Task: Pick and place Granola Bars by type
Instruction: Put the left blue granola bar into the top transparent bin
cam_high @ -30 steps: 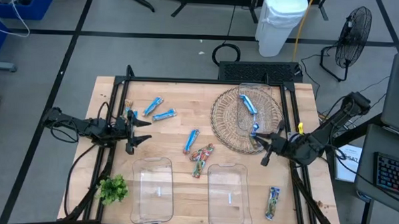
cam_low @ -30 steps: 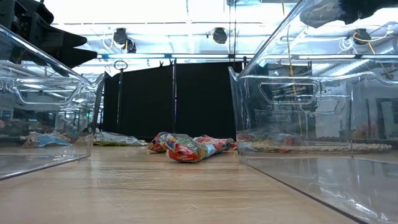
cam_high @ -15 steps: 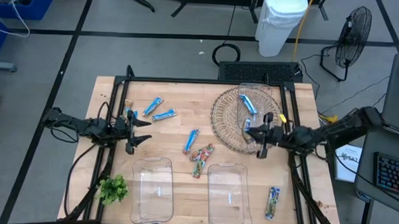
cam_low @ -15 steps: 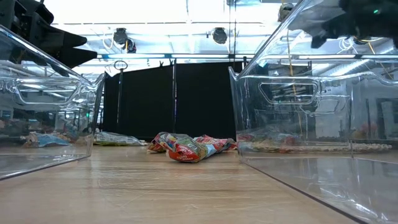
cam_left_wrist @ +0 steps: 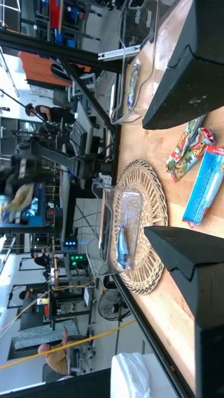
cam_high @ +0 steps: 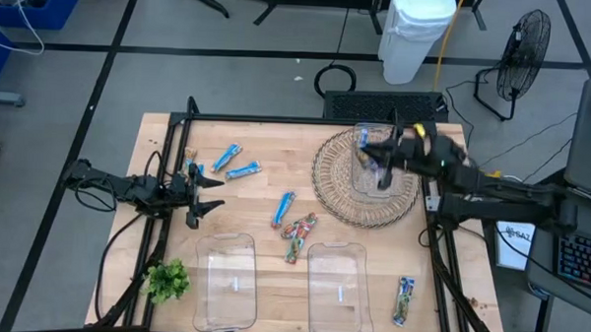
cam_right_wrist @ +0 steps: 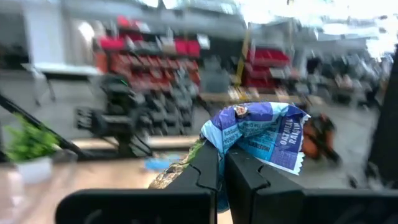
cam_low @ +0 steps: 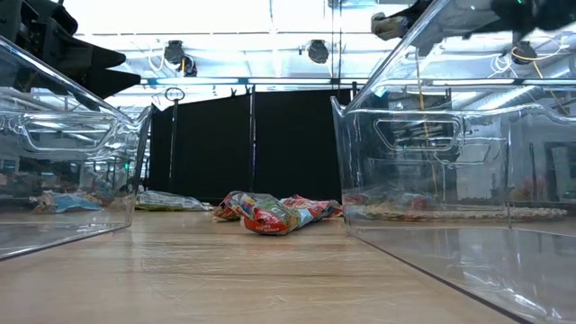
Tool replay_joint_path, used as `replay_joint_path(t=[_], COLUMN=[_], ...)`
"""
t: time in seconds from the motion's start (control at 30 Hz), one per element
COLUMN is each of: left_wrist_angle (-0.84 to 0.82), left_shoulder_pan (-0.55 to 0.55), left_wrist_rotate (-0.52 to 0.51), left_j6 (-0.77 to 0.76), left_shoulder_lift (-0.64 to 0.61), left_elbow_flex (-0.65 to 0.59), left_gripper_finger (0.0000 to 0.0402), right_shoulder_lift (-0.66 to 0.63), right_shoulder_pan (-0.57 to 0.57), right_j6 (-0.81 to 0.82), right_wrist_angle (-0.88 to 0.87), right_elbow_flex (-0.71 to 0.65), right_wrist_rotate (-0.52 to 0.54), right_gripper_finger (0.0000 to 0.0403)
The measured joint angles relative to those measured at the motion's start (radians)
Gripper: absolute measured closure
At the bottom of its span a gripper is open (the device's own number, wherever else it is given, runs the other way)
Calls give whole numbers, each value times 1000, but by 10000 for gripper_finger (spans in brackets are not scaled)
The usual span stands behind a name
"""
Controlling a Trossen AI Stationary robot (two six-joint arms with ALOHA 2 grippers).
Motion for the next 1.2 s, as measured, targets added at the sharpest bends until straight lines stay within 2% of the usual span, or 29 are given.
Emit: replay_joint_path(t=[0.17, 0.3, 0.6, 0.87, 1.2], left_wrist_angle=[0, 0, 0, 0, 0], left_shoulder_pan=[0, 0, 0, 0, 0], left_wrist_rotate=[0, 0, 0, 0, 0], left_j6=[0, 0, 0, 0, 0], left_shoulder_lift=[0, 0, 0, 0, 0], left_elbow_flex=[0, 0, 0, 0, 0], left_gripper_finger=[135, 135, 135, 135, 135], right_shoulder_lift=[16, 20, 59, 209, 395], right_shoulder_pan=[-122, -169, -188, -270, -261], right_j6=[-27, -19, 10, 67, 118], right_wrist_angle=[-290, -387, -476, -797, -767], right_elbow_flex=[210, 276, 276, 272, 108], right_wrist_rotate=[-10, -11, 12, 48, 45], right_gripper_finger=[399, 399, 399, 399, 399])
